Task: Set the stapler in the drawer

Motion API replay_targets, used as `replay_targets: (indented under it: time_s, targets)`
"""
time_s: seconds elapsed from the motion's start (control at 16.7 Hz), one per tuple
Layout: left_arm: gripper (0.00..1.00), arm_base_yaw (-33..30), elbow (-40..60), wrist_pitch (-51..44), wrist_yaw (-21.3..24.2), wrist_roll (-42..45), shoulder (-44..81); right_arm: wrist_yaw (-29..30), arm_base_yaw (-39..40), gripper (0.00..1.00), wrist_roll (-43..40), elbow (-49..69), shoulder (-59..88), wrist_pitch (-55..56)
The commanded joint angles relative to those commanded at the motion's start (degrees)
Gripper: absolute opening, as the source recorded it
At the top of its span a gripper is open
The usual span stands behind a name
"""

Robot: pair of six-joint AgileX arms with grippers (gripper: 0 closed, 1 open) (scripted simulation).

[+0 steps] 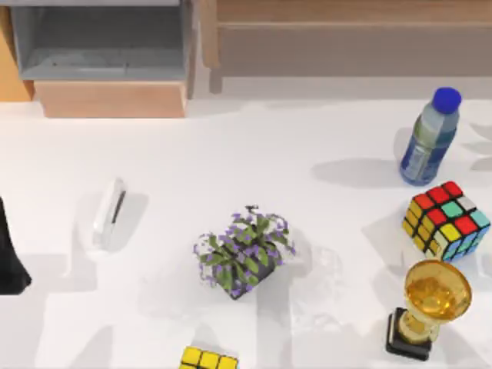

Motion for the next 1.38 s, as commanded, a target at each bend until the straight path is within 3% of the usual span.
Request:
replay_targets:
  time_s: [0.3,0.54,1.38]
  targets:
    - [1.00,0.66,1.62,1.75,0.72,2.38,3.39,0.00,0.00,1.00,0.00,0.00,0.00,0.00]
    - [1.00,2.90,7.38,7.93,3.19,10.73,15.44,0.00,0.00,1.00,0.00,0.00,0.00,0.00]
    - [1.00,16.78,43.62,46.68,18.58,63.01,91.14,0.00,0.00,1.00,0.00,0.00,0.00,0.00]
